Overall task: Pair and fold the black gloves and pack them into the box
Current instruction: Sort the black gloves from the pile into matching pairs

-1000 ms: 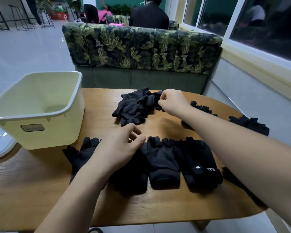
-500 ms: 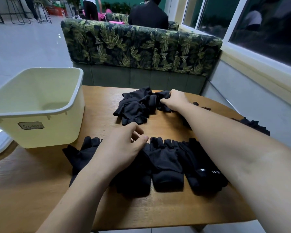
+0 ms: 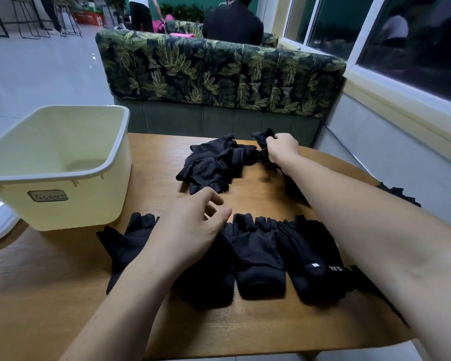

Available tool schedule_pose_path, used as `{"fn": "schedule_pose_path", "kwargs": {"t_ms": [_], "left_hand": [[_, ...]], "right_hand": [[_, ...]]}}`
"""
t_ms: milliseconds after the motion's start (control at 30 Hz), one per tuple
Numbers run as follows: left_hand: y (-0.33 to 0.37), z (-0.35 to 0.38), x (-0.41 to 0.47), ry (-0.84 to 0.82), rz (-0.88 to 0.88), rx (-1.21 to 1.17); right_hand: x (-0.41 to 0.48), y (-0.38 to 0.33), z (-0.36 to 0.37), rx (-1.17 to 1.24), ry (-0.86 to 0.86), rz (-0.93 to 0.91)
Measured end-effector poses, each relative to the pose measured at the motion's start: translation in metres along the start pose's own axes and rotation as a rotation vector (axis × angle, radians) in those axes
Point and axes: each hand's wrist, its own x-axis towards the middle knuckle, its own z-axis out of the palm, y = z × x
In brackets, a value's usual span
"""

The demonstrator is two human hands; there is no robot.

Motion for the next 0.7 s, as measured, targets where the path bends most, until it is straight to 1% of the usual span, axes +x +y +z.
{"fn": "schedule_pose_path", "kwargs": {"t_ms": [100, 167, 233, 400, 500, 567, 633, 700], "left_hand": [[0.002, 0.001, 0.0, 0.011, 0.004, -0.021], [0.004, 0.001, 0.0, 0.027, 0.001, -0.047], [0.005, 0.001, 0.001, 0.046, -0.006, -0.09], [0.014, 0.001, 0.001, 0.106, -0.003, -0.246], [0.02, 0.001, 0.0, 0.127, -0.009, -0.371], [0.023, 0.004, 0.0, 0.099, -0.022, -0.45], [0.031, 0.007, -0.003, 0.027, -0.022, -0.545], [0.038, 0.009, -0.007, -0.06, -0.017, -0.645]], "right_hand": [[-0.016, -0.007, -0.02, 0.212, 0.001, 0.013], [-0.038, -0.013, -0.036, 0.402, -0.044, 0.015], [-0.07, -0.02, -0.053, 0.58, -0.116, 0.018], [-0.155, -0.016, -0.088, 0.791, -0.331, -0.018], [-0.198, -0.004, -0.106, 0.958, -0.445, 0.03], [-0.224, 0.006, -0.115, 1.051, -0.529, 0.1], [-0.248, 0.017, -0.12, 1.139, -0.629, 0.167], [-0.263, 0.028, -0.121, 1.166, -0.659, 0.211]]}}
